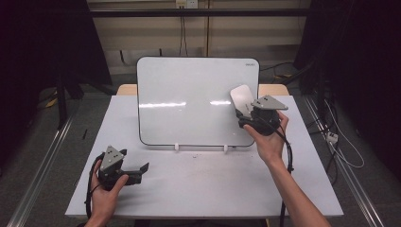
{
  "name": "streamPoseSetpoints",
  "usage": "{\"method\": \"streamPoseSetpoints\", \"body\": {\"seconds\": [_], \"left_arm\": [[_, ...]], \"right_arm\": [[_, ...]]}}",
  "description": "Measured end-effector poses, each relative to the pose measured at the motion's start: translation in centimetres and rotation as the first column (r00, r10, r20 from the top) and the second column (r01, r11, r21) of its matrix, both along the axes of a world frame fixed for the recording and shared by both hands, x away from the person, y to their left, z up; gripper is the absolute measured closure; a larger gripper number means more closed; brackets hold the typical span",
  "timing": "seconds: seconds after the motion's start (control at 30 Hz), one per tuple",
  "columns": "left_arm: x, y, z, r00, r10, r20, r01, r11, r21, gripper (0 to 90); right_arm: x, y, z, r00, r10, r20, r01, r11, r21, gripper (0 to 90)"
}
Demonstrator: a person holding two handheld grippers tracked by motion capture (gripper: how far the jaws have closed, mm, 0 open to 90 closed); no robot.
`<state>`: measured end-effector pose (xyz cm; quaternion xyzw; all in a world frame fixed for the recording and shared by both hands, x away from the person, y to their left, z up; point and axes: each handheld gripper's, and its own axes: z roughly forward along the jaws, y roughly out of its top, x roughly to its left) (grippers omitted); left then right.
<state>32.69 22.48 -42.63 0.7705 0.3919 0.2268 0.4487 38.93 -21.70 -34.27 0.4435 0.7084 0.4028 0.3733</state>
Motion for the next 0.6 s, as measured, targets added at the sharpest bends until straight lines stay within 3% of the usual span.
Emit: {"method": "streamPoseSetpoints", "body": {"seconds": [0.33,0.6], "left_arm": [[0.0,0.0,0.1,1.0,-0.003,0.001,0.003,0.9999,0.011,5.2],[0.1,0.4,-0.1,1.0,0.004,-0.006,-0.004,1.0,0.002,5.2]], "right_arm": [[-1.4,0.2,-1.0,0.9994,0.033,-0.014,-0.033,0.998,-0.048,31.7],[-1.7,0.6,-2.0,0.9982,0.043,-0.042,-0.046,0.995,-0.092,31.7]]}}
